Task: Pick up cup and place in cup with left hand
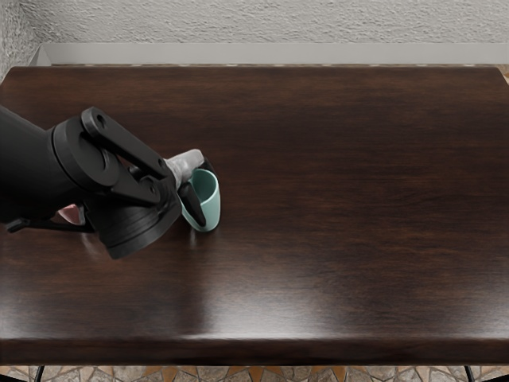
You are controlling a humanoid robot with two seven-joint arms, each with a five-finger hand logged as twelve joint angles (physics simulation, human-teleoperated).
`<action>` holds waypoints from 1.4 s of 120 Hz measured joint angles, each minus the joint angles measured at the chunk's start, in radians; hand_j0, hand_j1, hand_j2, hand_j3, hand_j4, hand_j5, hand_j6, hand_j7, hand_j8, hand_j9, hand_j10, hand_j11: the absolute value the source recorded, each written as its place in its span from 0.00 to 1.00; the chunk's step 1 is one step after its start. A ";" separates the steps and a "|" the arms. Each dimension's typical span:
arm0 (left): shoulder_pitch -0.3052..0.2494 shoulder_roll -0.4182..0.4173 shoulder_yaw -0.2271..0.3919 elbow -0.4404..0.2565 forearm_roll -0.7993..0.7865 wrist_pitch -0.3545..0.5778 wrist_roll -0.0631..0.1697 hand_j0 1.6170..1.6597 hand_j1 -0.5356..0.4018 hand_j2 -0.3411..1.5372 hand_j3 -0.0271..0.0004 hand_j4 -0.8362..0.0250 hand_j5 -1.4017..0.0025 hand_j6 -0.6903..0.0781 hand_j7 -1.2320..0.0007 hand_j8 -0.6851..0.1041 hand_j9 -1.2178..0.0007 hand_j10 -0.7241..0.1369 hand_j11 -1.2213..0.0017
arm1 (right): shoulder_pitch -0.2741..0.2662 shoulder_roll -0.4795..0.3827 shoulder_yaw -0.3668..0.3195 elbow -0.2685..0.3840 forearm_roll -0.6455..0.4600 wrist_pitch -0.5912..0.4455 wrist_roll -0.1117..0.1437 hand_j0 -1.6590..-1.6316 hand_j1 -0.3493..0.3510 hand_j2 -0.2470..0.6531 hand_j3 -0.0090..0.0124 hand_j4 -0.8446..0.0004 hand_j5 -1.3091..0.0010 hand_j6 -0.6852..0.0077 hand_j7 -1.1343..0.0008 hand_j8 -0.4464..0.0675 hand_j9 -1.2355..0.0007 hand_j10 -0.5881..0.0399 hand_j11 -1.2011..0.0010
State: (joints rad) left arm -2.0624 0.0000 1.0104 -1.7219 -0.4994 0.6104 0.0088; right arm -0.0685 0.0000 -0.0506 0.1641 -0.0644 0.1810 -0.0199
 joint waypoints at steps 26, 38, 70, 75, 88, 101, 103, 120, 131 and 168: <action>-0.121 0.000 0.004 -0.009 -0.030 -0.002 0.010 0.88 0.41 0.26 0.98 0.50 0.51 0.63 0.43 0.65 0.43 0.48 0.45 | 0.000 0.000 0.000 0.000 0.000 0.000 0.000 0.04 0.03 0.27 0.42 0.98 0.98 0.97 0.98 0.84 0.98 0.91 0.98; -0.217 0.038 0.041 -0.022 -0.036 -0.042 0.025 0.88 0.39 0.26 0.98 0.51 0.49 0.65 0.42 0.65 0.44 0.48 0.45 | 0.000 0.000 0.000 0.000 0.000 0.000 0.000 0.04 0.03 0.27 0.42 0.98 0.98 0.97 0.98 0.84 0.98 0.91 0.98; -0.431 0.200 0.280 -0.034 -0.037 -0.364 0.059 0.88 0.40 0.27 0.98 0.48 0.51 0.62 0.44 0.62 0.44 0.44 0.46 | 0.000 0.000 0.000 0.000 0.000 0.000 0.000 0.04 0.03 0.27 0.42 0.98 0.98 0.97 0.98 0.84 0.98 0.91 0.98; -0.436 0.205 0.301 -0.034 -0.036 -0.387 0.069 0.88 0.40 0.27 0.98 0.48 0.51 0.62 0.44 0.62 0.44 0.45 0.45 | 0.000 0.000 0.000 0.000 0.000 0.000 0.000 0.04 0.03 0.27 0.42 0.98 0.98 0.97 0.98 0.84 0.98 0.91 0.98; -0.448 0.218 0.371 -0.035 -0.035 -0.428 0.084 0.87 0.39 0.27 0.98 0.49 0.51 0.62 0.44 0.62 0.44 0.45 0.45 | 0.000 0.000 0.000 0.000 0.000 0.000 0.000 0.04 0.03 0.27 0.42 0.98 0.98 0.97 0.98 0.84 0.98 0.91 0.98; -0.449 0.230 0.437 -0.035 -0.035 -0.442 0.106 0.88 0.40 0.27 0.98 0.50 0.51 0.63 0.44 0.63 0.44 0.45 0.46 | 0.000 0.000 0.000 0.000 0.000 0.000 0.000 0.04 0.03 0.27 0.42 0.98 0.98 0.97 0.98 0.84 0.98 0.91 0.98; -0.448 0.231 0.445 -0.035 -0.035 -0.443 0.108 0.88 0.40 0.27 0.98 0.49 0.51 0.63 0.44 0.63 0.44 0.45 0.46 | 0.000 0.000 0.000 0.000 0.000 0.000 0.000 0.04 0.03 0.27 0.42 0.98 0.98 0.97 0.98 0.84 0.98 0.91 0.98; -0.445 0.238 0.495 -0.036 -0.034 -0.448 0.118 0.88 0.39 0.26 0.98 0.49 0.51 0.62 0.44 0.62 0.44 0.44 0.46 | 0.000 0.000 0.000 0.000 0.000 0.000 0.000 0.04 0.03 0.27 0.42 0.98 0.98 0.97 0.98 0.84 0.98 0.91 0.98; -0.431 0.233 0.507 -0.035 -0.034 -0.457 0.120 0.88 0.38 0.29 0.98 0.49 0.51 0.63 0.44 0.63 0.44 0.45 0.46 | 0.000 0.000 0.000 0.000 0.000 0.000 0.000 0.04 0.03 0.27 0.42 0.98 0.98 0.97 0.98 0.84 0.98 0.91 0.98; -0.433 0.230 0.513 -0.035 -0.032 -0.526 0.140 0.89 0.36 0.30 0.98 0.50 0.51 0.64 0.44 0.64 0.44 0.46 0.45 | 0.000 0.000 0.000 0.000 0.000 0.000 0.000 0.04 0.03 0.27 0.42 0.98 0.98 0.97 0.98 0.84 0.98 0.91 0.98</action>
State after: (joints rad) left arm -2.4959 0.2304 1.5232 -1.7568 -0.5310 0.0843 0.1483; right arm -0.0686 0.0000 -0.0506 0.1641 -0.0644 0.1810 -0.0199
